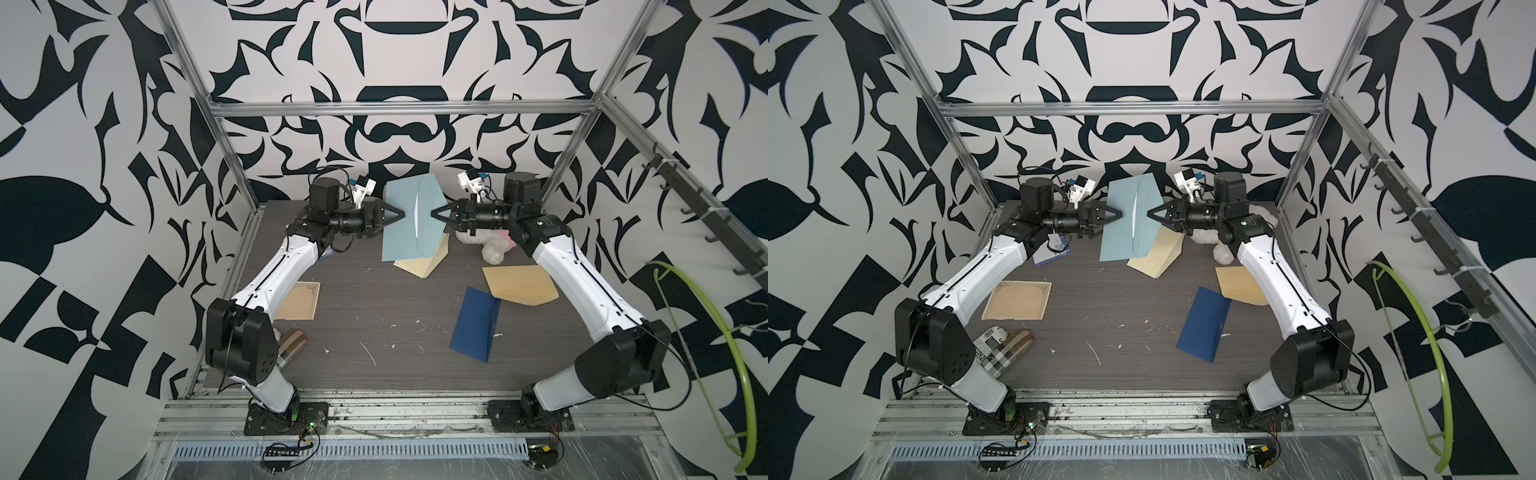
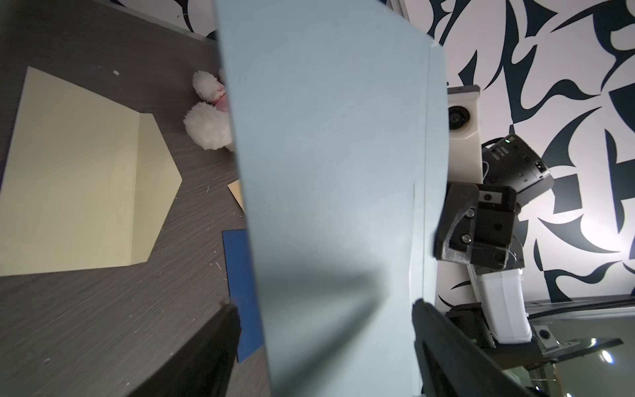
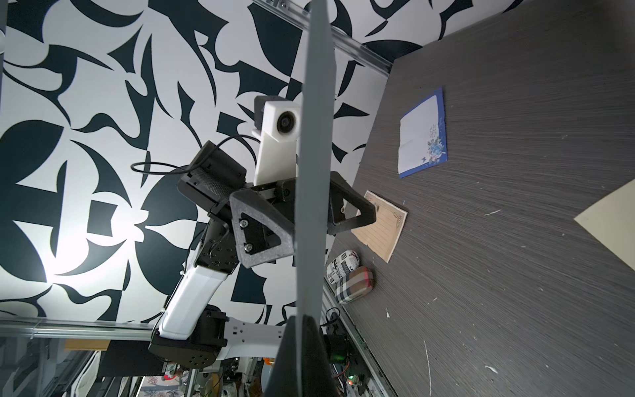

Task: Take the letter paper out of the envelope
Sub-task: Pick up the envelope from the center of the board.

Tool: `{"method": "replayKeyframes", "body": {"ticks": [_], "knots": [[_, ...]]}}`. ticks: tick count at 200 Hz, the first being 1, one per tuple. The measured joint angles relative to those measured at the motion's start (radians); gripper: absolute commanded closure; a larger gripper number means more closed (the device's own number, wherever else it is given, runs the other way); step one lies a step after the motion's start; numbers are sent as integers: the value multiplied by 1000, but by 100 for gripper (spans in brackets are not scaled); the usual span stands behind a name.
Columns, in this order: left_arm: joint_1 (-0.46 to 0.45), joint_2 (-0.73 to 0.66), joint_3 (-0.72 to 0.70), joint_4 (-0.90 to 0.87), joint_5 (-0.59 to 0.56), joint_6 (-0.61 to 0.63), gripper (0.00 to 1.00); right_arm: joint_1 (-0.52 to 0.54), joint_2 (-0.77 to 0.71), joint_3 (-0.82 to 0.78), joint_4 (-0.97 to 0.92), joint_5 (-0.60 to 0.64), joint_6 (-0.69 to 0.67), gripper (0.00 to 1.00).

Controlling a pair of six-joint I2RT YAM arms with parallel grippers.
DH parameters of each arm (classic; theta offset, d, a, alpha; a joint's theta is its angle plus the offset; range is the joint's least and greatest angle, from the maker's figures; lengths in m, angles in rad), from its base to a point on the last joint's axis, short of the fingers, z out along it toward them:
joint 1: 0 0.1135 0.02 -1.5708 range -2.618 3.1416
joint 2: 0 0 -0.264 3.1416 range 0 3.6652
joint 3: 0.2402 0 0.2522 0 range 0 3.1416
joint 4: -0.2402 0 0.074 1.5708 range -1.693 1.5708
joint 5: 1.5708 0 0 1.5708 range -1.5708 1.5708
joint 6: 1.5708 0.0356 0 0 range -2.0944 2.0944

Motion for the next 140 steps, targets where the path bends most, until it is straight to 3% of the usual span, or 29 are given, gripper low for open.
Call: {"method": "replayKeyframes", "body": {"ticks": [72,101,140], "knots": [[39,0,-10,129,33,-150,100,0,79,-13,238,-71,158,100],[49,0,-9,172,35,-195,100,-1,121,-13,288,-86,202,100],[54,11,-3,224,34,-296,100,-12,163,-13,334,-89,229,75]]}}
